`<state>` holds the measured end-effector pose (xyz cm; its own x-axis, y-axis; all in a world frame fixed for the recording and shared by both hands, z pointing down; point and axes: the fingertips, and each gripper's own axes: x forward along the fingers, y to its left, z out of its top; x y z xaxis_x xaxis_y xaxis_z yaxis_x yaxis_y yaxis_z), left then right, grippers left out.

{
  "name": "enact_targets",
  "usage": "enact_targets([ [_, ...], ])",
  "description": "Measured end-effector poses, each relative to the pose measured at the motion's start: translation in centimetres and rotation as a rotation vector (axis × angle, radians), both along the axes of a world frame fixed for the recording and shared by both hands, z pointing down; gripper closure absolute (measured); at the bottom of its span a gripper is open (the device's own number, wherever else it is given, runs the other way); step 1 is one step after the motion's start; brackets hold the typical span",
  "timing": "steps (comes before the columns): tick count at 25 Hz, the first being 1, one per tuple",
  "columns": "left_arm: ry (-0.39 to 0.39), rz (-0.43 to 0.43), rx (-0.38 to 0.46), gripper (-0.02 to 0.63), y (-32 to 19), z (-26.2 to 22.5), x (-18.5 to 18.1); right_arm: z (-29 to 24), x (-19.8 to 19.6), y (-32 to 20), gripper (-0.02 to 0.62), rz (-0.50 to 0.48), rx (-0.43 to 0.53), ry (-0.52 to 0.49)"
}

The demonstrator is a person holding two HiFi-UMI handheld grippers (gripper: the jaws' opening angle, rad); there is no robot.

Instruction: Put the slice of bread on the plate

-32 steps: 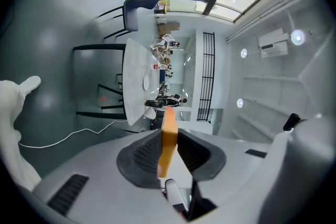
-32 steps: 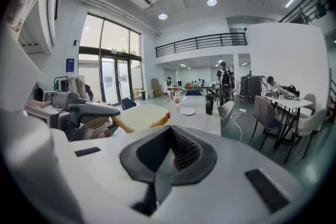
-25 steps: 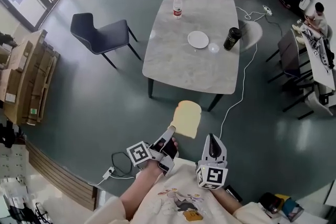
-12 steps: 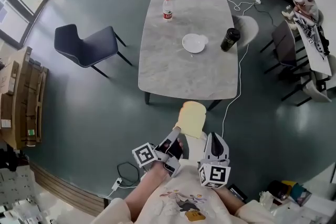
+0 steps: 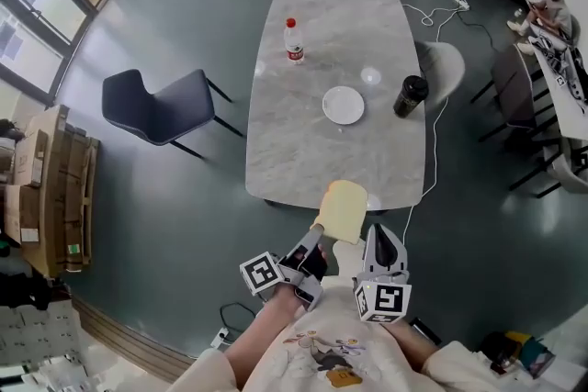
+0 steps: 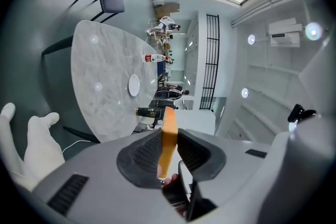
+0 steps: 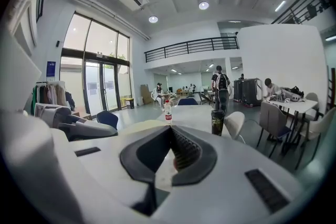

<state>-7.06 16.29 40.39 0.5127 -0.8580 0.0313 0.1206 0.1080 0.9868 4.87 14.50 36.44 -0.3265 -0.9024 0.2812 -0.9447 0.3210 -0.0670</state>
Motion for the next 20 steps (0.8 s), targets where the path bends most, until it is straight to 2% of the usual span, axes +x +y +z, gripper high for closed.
enact_targets([
  [8,-0.060,-0.059,-0.004,0.508,-9.4,-1.2,1.9,-1.3,2.1,-10.4,0.591,-0.046,0.001,-0.063],
  [12,-0.108,-0.089,-0.038,0.508,-14.0,-0.3,3.2,-0.1,4.2,-15.3,0.591,-0.040,-0.051,-0.113],
  [20,-0.167,-0.146,-0.074,0.508,-19.6,2.5,6.0,3.2,7.2,-20.5,0.591,-0.091,-0.085,-0.114],
])
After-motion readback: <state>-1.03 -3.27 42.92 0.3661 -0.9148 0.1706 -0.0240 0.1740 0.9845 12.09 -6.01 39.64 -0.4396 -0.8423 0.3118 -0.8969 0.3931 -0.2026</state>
